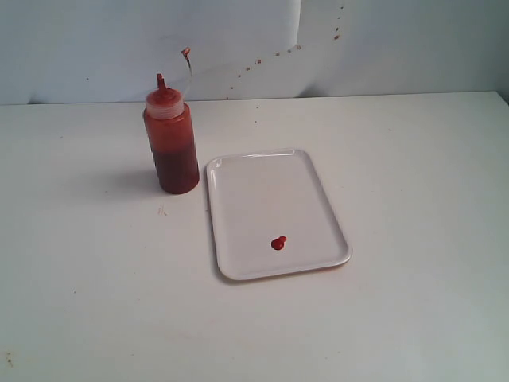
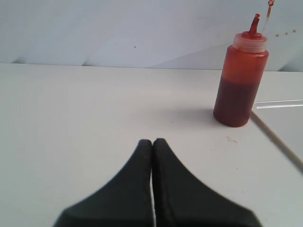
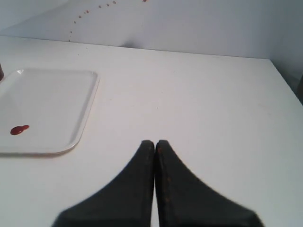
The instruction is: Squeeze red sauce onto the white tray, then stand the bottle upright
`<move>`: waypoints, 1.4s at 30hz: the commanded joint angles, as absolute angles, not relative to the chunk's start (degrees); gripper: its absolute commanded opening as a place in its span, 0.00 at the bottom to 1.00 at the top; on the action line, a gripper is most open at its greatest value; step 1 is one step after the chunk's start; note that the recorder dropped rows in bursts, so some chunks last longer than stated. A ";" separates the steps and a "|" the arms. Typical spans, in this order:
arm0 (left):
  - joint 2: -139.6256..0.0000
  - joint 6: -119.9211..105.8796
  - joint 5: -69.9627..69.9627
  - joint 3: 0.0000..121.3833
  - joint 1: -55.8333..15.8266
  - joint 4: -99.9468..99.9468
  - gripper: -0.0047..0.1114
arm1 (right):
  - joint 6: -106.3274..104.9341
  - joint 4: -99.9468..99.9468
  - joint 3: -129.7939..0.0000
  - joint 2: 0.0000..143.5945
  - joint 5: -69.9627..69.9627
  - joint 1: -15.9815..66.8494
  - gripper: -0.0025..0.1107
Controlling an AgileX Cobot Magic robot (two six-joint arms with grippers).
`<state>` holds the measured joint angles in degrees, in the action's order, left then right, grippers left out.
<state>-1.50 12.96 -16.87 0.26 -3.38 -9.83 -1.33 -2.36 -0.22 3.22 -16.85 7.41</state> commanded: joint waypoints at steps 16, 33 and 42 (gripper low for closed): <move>-1.49 13.14 -16.52 0.00 -3.23 -9.54 0.04 | -3.52 -3.38 0.00 0.00 -19.18 0.61 0.02; -1.49 13.14 -16.52 0.00 -3.23 -9.54 0.04 | -3.22 -1.48 0.00 0.00 -19.18 0.61 0.02; -1.49 13.14 -16.52 0.00 -3.23 -9.54 0.04 | -3.22 -1.48 0.00 0.00 -19.18 0.61 0.02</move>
<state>-1.50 12.96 -16.87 0.26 -3.38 -9.83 -3.06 -1.80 -0.22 0.36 -19.15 1.01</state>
